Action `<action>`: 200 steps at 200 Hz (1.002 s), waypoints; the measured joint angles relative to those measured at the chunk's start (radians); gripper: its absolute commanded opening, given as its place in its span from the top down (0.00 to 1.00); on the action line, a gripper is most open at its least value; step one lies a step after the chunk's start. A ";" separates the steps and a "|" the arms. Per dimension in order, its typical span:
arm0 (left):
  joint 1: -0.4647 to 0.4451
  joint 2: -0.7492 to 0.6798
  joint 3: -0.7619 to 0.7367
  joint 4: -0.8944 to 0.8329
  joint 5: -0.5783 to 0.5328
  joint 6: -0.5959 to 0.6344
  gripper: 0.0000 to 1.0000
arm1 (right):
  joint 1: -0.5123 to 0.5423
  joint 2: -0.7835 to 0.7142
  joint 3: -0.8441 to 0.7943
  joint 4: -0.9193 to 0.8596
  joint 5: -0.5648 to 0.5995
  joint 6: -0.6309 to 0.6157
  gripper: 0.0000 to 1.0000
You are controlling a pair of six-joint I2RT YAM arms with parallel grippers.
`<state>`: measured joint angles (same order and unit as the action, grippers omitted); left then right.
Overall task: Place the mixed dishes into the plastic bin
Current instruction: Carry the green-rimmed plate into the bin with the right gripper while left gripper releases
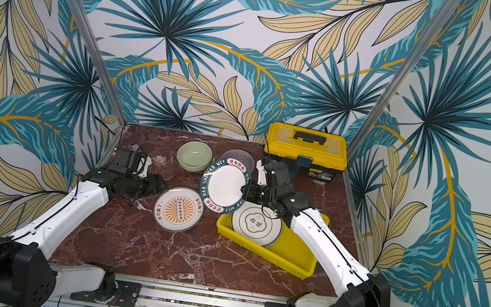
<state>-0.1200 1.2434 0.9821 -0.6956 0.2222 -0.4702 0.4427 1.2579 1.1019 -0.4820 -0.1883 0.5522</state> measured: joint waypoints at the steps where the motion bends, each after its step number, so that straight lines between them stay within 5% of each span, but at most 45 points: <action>1: 0.000 0.000 0.000 0.000 0.000 0.000 0.30 | -0.002 -0.004 -0.002 -0.003 0.002 0.000 1.00; 83: 0.001 0.045 0.000 0.020 0.003 0.013 0.30 | -0.137 -0.285 -0.187 -0.210 0.117 0.008 1.00; 154: -0.010 0.065 0.000 0.034 0.046 0.026 0.37 | -0.171 -0.282 -0.362 -0.122 0.084 0.054 1.00; 200: -0.173 0.109 0.047 0.062 0.135 0.070 0.37 | -0.204 -0.244 -0.425 -0.016 -0.005 0.076 1.00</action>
<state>-0.2932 1.3521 1.0290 -0.6334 0.3576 -0.4004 0.2390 1.0142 0.6773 -0.4976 -0.1932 0.6285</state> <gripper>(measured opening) 0.621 0.089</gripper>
